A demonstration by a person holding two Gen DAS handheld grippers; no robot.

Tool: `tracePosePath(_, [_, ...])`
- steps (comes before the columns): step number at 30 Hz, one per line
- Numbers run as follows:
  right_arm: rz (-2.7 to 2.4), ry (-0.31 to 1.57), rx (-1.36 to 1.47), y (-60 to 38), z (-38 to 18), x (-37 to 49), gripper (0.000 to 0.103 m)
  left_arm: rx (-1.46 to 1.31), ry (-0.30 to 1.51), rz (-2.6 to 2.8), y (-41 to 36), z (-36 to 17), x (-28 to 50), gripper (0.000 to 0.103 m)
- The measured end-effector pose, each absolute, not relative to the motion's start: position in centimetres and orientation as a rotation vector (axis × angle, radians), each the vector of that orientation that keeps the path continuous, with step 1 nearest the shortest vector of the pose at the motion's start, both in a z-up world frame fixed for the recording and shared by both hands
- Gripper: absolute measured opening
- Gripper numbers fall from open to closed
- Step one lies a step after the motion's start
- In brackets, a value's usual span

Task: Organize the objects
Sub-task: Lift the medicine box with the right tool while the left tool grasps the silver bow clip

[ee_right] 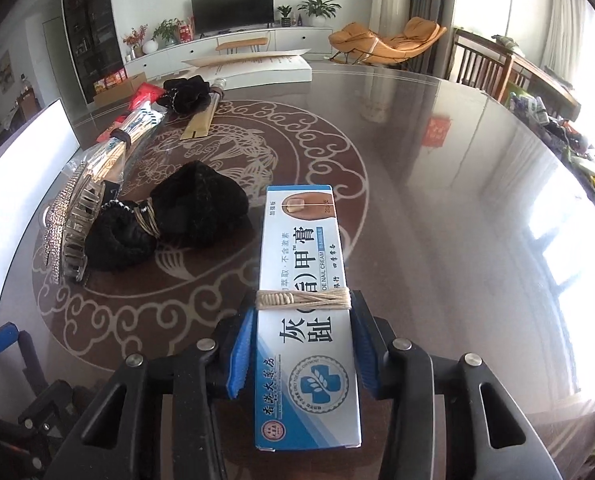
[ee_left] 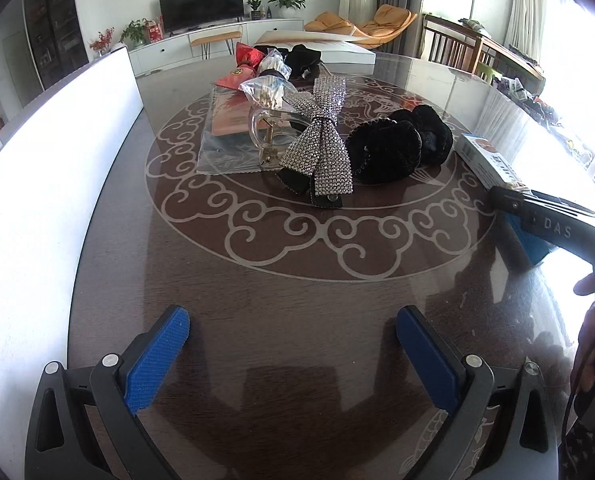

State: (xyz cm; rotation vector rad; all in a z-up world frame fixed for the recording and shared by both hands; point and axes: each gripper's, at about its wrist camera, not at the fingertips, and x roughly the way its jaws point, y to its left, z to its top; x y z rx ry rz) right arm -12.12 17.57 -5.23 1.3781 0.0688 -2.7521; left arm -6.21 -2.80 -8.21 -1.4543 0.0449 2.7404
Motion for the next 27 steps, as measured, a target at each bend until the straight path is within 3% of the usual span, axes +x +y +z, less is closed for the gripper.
tracePosePath(9, [-2.819, 0.014, 1.364, 19.6, -5.2, -10.5, 0.047, -1.455, 0.046, 2.743, -2.9, -8.1, -6.1, 0.103])
tracePosePath(11, [-2.818, 0.039, 1.371, 19.4, -5.2, -10.6, 0.054, -1.455, 0.045, 2.743, -2.9, -8.1, -6.1, 0.103])
tracePosePath(13, [-2.813, 0.028, 1.388, 19.5, -5.3, -10.6, 0.070, -1.454, 0.045, 2.743, -2.9, -8.1, -6.1, 0.103])
tracePosePath(14, [-2.811, 0.014, 1.391, 19.7, -5.4, -10.7, 0.074, -1.454, 0.045, 2.743, -2.9, -8.2, -6.1, 0.103])
tracePosePath(24, [-2.804, 0.024, 1.413, 19.6, -5.6, -10.8, 0.085, -1.487, 0.065, 2.696, -2.9, -8.0, -7.2, 0.103])
tracePosePath(27, [-2.800, 0.027, 1.416, 19.6, -5.7, -10.7, 0.088, -1.487, -0.009, 2.687, -3.0, -7.4, -8.6, 0.103])
